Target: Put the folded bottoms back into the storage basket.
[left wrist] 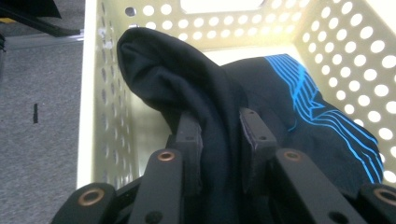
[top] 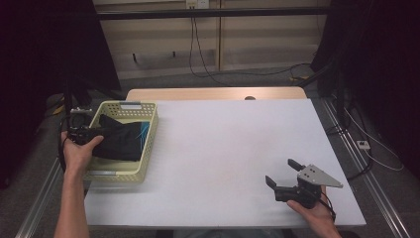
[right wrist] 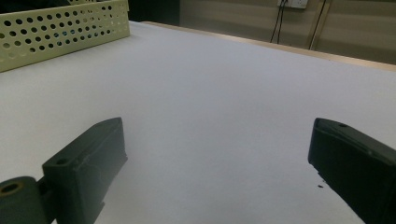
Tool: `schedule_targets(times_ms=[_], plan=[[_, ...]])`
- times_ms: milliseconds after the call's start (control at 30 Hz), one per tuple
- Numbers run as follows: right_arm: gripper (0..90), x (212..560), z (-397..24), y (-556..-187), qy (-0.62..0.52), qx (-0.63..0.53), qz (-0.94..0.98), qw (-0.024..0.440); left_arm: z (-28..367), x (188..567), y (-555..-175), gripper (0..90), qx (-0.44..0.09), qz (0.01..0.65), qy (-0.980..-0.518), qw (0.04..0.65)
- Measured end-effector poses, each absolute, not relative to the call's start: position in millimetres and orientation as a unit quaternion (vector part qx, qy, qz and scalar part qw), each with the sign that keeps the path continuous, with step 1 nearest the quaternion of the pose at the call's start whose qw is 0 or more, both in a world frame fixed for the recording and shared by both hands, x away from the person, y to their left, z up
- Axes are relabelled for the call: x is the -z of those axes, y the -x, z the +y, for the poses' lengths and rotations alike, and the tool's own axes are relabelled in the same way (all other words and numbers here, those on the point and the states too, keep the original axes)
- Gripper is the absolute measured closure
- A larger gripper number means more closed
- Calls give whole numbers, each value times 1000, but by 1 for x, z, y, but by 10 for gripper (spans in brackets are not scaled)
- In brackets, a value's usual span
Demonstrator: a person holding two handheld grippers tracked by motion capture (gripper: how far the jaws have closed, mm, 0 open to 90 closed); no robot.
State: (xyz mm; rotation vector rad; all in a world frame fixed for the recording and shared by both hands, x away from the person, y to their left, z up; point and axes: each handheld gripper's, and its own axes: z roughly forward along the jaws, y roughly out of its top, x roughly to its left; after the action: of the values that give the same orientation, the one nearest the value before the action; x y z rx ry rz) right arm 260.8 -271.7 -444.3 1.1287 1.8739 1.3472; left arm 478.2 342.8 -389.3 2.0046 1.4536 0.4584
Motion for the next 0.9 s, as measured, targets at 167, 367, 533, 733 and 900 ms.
schedule_targets(times_ms=[167,367,533,733,900], plan=[[39,444,-272,-260,-421,-503,700,283,346,392,-474,706,-174,560,-751,305],[39,444,-271,-261,-421,-503,700,282,352,392,-469,582,-177,569,-747,295],[38,444,-271,-261,-421,-503,700,281,353,383,-458,392,-188,570,-738,307],[38,444,-270,-261,-422,-504,700,280,344,364,-453,237,-205,553,-742,318],[38,444,-270,-261,-420,-504,701,280,326,363,-461,200,-203,538,-746,336]])
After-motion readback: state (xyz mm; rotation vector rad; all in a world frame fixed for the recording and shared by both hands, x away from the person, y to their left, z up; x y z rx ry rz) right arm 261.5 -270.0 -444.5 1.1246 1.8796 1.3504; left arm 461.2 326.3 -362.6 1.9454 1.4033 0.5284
